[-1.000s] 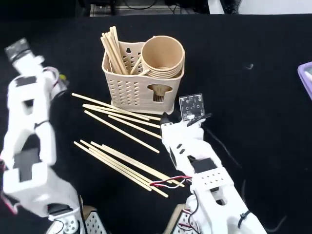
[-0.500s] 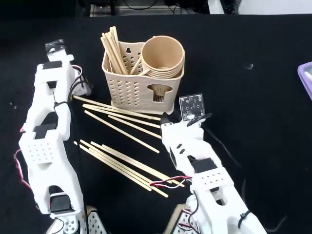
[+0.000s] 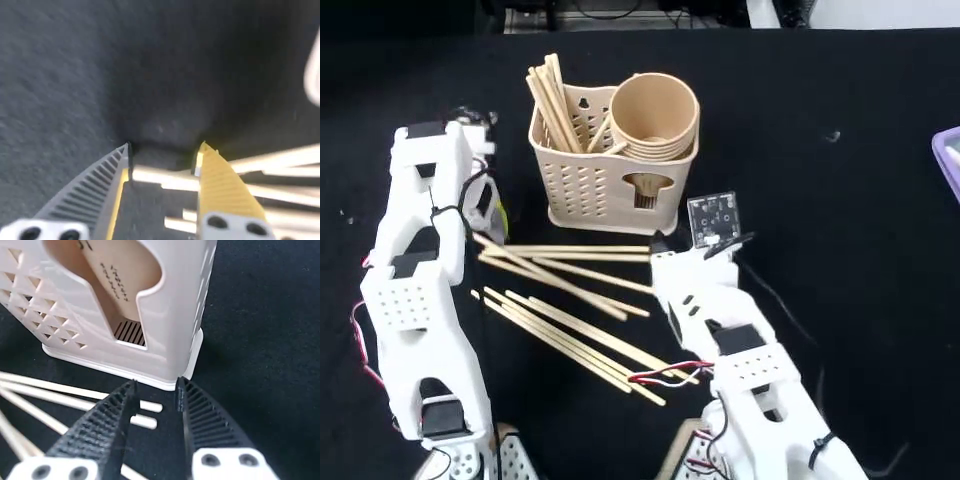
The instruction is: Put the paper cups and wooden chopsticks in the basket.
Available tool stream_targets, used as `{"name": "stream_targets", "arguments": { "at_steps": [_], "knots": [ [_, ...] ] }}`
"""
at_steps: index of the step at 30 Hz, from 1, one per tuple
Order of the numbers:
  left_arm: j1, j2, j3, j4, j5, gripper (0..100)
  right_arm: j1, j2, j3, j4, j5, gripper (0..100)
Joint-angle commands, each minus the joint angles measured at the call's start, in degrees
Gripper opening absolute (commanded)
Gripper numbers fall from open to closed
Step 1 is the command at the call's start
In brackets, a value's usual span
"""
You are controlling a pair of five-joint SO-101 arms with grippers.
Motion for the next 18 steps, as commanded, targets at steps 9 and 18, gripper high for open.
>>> {"name": "stream_targets", "arguments": {
  "at_steps": [9, 18],
  "knots": [
    [-0.48, -10.73, -0.57, 6.95, -5.27, 22, 1.05, 0.13, -1.01, -1.41, 0.00, 12.1],
    [1.45, -11.69, 7.60, 3.08, -17.41, 22, 0.88, 0.13, -1.10, -1.41, 0.00, 12.1]
  ]
}}
